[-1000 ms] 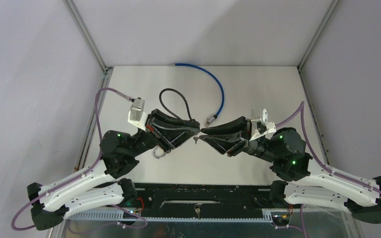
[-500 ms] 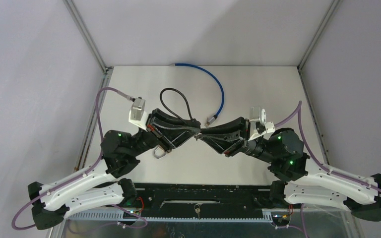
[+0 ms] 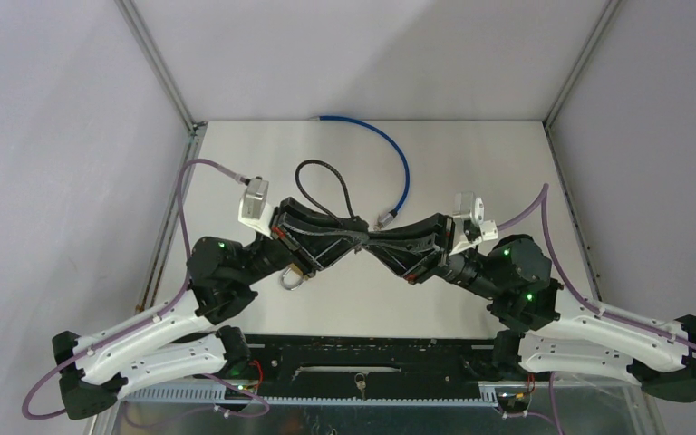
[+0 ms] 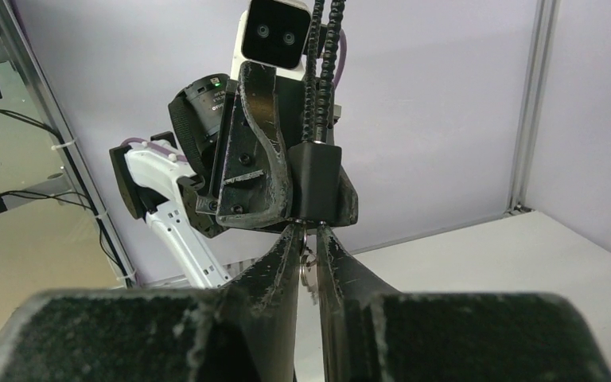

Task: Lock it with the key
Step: Lock the lock.

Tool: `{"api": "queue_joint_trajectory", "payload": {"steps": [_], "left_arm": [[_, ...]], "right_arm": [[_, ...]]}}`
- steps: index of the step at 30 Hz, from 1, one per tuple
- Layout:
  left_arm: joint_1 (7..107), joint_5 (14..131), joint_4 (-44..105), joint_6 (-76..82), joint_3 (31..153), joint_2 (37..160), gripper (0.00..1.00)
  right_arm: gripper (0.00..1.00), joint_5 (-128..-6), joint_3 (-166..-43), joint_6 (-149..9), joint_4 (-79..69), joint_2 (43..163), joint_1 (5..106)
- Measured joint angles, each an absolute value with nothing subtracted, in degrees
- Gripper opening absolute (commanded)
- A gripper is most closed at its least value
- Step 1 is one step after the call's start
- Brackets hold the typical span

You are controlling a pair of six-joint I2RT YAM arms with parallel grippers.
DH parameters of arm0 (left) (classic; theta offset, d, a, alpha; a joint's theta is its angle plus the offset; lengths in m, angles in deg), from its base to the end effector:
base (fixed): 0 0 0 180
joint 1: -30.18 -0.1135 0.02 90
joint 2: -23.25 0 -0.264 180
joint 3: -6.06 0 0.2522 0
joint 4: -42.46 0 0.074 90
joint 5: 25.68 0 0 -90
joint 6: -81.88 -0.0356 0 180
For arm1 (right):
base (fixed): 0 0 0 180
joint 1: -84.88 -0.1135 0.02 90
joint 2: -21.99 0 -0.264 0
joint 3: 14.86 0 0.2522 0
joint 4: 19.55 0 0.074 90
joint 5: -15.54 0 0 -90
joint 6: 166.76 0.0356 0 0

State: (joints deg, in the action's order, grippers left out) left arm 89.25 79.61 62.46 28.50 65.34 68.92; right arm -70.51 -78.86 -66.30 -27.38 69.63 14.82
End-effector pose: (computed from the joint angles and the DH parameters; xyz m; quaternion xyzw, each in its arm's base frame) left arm 0.0798 -0.1514 0.4217 0.2062 0.4365 -0.6897 0.5396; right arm 0.0604 0.1738 0.4245 -0.2949 0.4568 0.5565 0.6282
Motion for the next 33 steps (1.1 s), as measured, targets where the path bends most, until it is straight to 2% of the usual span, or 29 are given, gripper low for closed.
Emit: {"api": "queue_joint_trajectory", "payload": {"steps": [2, 11, 17, 33], "left_arm": [[89.25, 79.59, 62.48, 28.5, 65.34, 68.99, 0.0], [89.25, 79.59, 62.35, 28.44, 65.34, 68.99, 0.0], [89.23, 79.39, 62.17, 28.31, 65.34, 68.95, 0.0], [88.55, 76.35, 60.73, 27.41, 65.32, 68.71, 0.0]], "right_arm": [[0.15, -70.67, -78.86, -66.41, -27.38, 69.67, 14.8], [0.0, -70.93, -78.86, -67.41, -27.36, 69.76, 14.14], [0.0, -74.82, -78.88, -70.62, -27.42, 69.98, 11.72], [0.0, -101.29, -78.86, -95.74, -35.55, 75.22, -2.05]]}}
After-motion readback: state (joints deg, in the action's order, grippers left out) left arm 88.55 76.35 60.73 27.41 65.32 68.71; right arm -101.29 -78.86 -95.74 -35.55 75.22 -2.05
